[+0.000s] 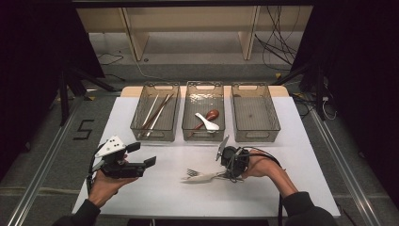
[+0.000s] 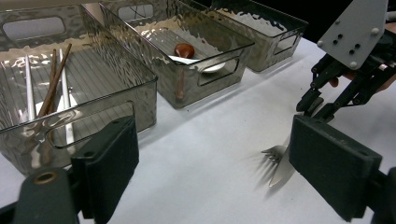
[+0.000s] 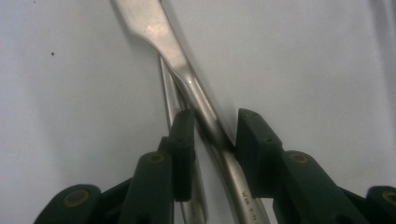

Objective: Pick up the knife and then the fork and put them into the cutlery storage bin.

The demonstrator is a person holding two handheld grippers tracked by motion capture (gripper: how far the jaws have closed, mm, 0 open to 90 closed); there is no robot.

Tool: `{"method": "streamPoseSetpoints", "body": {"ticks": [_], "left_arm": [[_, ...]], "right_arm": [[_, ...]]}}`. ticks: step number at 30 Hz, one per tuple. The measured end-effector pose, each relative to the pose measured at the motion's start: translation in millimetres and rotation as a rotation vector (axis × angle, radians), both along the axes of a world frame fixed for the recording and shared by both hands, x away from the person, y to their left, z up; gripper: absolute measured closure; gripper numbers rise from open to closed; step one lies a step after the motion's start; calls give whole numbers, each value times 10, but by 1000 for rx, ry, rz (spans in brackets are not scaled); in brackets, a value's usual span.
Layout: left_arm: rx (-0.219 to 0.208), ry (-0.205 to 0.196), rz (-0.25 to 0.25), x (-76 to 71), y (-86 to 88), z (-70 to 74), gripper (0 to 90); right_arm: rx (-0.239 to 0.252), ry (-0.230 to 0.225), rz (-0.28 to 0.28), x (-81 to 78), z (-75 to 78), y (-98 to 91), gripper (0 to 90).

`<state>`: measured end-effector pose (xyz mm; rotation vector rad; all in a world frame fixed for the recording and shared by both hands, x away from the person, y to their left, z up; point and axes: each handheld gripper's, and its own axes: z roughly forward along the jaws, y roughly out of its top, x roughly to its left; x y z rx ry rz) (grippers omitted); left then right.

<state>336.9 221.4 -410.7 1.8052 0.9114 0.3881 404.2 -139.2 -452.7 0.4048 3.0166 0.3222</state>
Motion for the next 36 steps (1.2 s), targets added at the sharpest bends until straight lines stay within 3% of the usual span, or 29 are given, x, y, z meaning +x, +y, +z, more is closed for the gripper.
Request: {"method": "streamPoseSetpoints", "body": {"ticks": [5, 15, 16, 21, 36], "left_arm": [[6, 1, -5, 0, 2, -1, 159], [7, 3, -6, 0, -14, 0, 158], [7, 2, -5, 0, -13, 0, 159], [-1, 4, -3, 5, -3, -2, 159], [-3, 1, -3, -1, -4, 5, 159]], "right_arm": [[-10, 12, 9, -11, 3, 14, 693], [-21, -18, 38, -23, -17, 34, 683], [-51, -37, 42, -25, -45, 42, 685], [-46, -27, 33, -26, -48, 55, 691], [-104, -53, 113, -106, -36, 128, 785]]}}
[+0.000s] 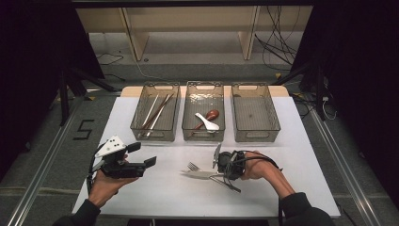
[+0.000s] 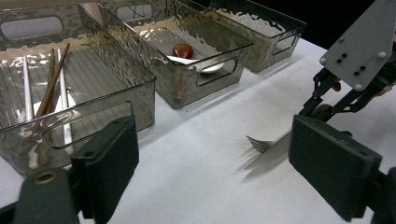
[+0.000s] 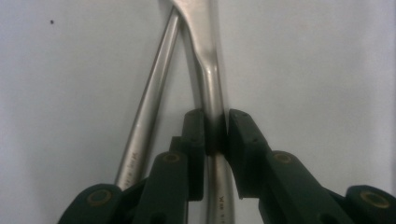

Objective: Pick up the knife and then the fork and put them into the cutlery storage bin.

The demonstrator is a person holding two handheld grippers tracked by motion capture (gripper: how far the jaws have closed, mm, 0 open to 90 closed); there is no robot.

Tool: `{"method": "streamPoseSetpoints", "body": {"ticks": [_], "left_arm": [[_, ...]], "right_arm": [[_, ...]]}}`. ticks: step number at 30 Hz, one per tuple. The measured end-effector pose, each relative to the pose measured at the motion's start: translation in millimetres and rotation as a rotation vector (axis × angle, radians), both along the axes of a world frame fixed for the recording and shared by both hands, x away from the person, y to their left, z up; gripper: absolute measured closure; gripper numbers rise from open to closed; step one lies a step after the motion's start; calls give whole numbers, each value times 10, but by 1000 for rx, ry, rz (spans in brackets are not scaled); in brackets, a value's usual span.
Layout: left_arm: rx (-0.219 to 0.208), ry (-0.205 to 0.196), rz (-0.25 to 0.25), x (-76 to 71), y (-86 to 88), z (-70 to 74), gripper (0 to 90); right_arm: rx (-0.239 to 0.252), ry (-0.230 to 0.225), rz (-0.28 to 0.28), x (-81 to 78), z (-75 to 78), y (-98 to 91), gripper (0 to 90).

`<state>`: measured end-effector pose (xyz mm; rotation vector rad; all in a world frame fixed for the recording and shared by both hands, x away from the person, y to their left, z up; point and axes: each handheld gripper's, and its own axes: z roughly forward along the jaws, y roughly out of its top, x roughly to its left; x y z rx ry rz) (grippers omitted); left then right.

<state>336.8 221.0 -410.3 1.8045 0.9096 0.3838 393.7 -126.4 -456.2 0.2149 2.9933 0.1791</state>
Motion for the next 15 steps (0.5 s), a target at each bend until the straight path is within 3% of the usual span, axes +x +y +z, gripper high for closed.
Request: {"method": "streamPoseSetpoints", "body": {"ticks": [15], "left_arm": [[11, 1, -7, 4, -9, 3, 159]], "right_arm": [[-4, 6, 16, -1, 1, 12, 787]]}}
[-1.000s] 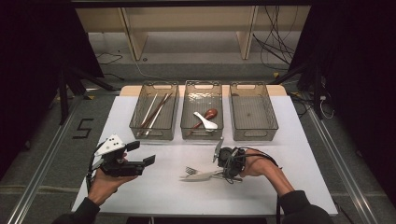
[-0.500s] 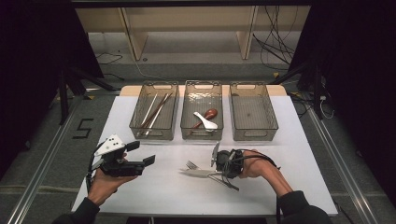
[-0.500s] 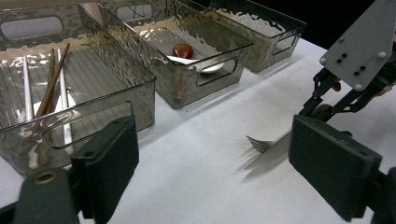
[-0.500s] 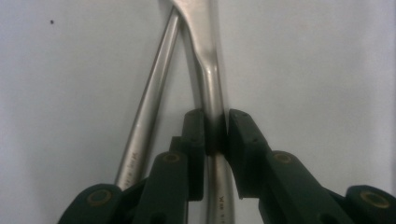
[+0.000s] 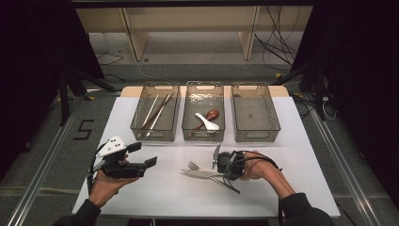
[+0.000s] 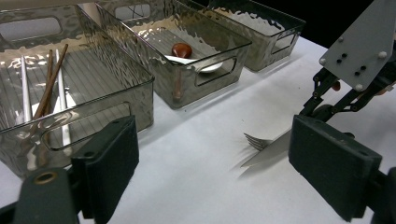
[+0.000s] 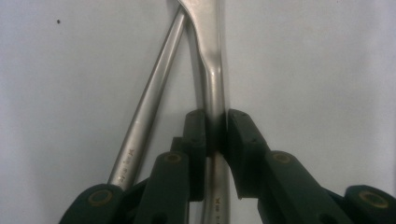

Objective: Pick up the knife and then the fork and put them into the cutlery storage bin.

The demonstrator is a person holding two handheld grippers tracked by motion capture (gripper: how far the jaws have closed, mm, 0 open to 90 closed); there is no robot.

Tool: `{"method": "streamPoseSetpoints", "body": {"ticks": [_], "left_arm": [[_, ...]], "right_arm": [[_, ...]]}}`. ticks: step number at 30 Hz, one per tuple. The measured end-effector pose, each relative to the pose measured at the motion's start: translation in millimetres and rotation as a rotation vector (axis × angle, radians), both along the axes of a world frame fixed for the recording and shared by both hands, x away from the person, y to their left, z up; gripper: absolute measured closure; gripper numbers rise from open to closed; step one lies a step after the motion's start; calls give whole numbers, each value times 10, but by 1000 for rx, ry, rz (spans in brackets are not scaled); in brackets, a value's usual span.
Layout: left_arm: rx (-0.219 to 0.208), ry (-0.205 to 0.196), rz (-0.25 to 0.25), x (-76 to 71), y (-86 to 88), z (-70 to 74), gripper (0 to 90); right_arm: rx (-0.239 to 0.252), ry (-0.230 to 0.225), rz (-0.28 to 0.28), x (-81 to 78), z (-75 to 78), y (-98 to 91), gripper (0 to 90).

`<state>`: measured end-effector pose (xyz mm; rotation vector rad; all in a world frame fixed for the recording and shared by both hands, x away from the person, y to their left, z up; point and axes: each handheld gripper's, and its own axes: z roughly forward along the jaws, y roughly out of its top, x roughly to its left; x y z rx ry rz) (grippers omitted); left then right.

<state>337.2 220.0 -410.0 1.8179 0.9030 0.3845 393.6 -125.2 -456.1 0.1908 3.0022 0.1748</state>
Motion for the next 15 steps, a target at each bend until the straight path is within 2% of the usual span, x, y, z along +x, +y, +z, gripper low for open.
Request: {"method": "streamPoseSetpoints", "body": {"ticks": [6, 8, 11, 15], "left_arm": [[1, -2, 1, -3, 1, -1, 159], [-2, -3, 1, -5, 1, 2, 159], [-2, -3, 2, -2, 9, 1, 159], [-9, -4, 7, -6, 8, 3, 159]], "right_arm": [[-13, -4, 31, -11, 6, 14, 802], [-5, -5, 25, -23, 4, 14, 804], [7, 21, 26, -29, 14, 17, 805], [31, 5, 22, -26, 23, 25, 806]]}}
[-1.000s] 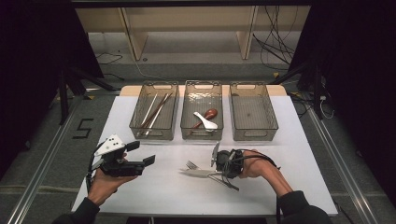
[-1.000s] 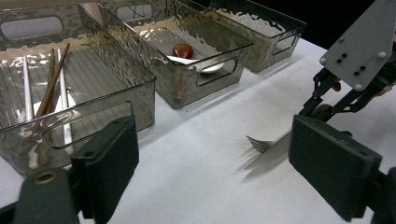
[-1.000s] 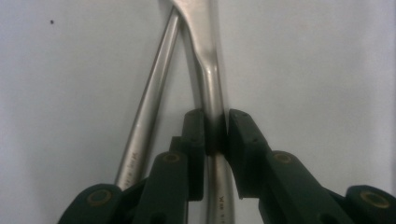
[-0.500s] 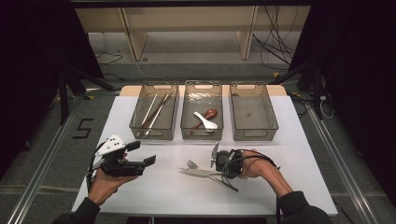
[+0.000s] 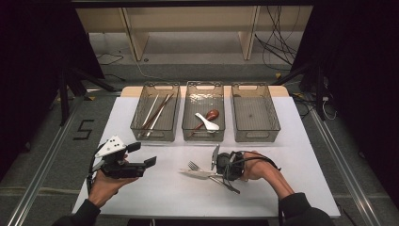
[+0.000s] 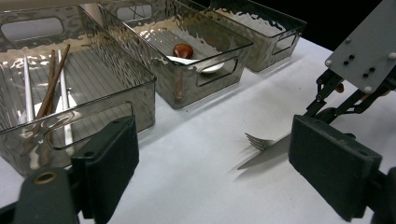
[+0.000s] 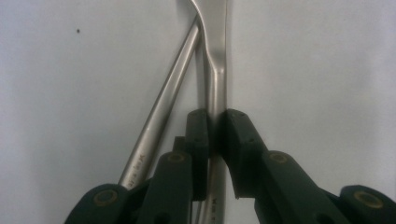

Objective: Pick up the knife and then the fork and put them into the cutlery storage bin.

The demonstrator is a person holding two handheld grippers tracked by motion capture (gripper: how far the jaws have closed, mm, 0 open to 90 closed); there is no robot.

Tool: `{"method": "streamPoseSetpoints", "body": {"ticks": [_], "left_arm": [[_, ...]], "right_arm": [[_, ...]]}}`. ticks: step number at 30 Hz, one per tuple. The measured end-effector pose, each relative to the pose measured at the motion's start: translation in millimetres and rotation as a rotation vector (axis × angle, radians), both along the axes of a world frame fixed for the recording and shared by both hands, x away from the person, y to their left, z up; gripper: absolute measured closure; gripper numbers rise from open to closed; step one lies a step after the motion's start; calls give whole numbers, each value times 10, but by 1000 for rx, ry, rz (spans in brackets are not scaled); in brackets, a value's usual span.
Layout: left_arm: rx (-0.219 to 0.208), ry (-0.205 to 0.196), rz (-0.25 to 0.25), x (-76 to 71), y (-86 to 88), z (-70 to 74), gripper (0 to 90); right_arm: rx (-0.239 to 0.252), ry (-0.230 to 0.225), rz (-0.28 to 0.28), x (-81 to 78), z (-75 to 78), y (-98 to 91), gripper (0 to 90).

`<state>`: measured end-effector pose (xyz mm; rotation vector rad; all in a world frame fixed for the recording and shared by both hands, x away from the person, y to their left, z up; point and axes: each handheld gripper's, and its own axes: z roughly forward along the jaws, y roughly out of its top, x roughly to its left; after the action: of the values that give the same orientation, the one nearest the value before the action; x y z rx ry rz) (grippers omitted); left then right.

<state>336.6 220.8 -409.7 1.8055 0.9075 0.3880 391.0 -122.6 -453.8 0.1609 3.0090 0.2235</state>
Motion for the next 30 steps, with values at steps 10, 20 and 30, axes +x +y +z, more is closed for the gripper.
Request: {"method": "streamPoseSetpoints", "body": {"ticks": [10, 20, 30], "left_arm": [[1, 1, 0, 1, -4, 1, 159], [1, 2, 1, 3, 3, 1, 159], [-1, -1, 3, 4, 7, 4, 159]], "right_arm": [[56, 19, -69, 25, 24, -34, 807], [116, 53, -139, 88, 58, -94, 807], [200, 62, -225, 133, 150, -158, 807]]}}
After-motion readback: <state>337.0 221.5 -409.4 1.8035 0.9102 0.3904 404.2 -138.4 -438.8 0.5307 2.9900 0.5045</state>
